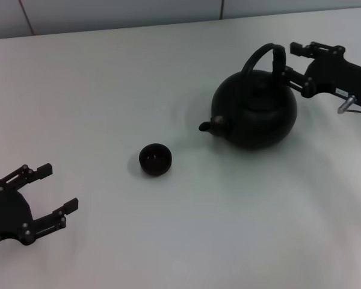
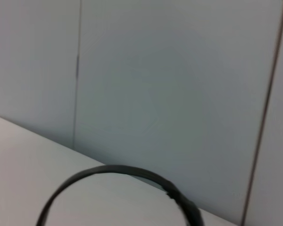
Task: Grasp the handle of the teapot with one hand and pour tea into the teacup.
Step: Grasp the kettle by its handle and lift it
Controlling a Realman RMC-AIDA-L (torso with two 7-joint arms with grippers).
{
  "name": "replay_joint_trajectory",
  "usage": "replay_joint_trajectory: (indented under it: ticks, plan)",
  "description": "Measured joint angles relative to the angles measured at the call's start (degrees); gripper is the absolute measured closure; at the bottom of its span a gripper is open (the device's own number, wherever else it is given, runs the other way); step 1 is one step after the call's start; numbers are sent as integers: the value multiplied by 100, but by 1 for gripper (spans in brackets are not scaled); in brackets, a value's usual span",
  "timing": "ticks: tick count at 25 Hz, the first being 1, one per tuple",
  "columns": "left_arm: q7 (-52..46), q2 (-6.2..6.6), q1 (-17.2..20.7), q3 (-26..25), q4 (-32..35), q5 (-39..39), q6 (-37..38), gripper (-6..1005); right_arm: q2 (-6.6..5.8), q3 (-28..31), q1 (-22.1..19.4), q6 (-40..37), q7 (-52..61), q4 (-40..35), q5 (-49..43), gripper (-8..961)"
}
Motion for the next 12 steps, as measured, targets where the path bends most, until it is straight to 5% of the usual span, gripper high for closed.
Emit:
replay_joint_trajectory:
  ticks: [12]
  plan:
    - [0, -9, -2, 0, 0, -50, 0, 195, 2, -160, 51, -17, 16, 32, 33, 763]
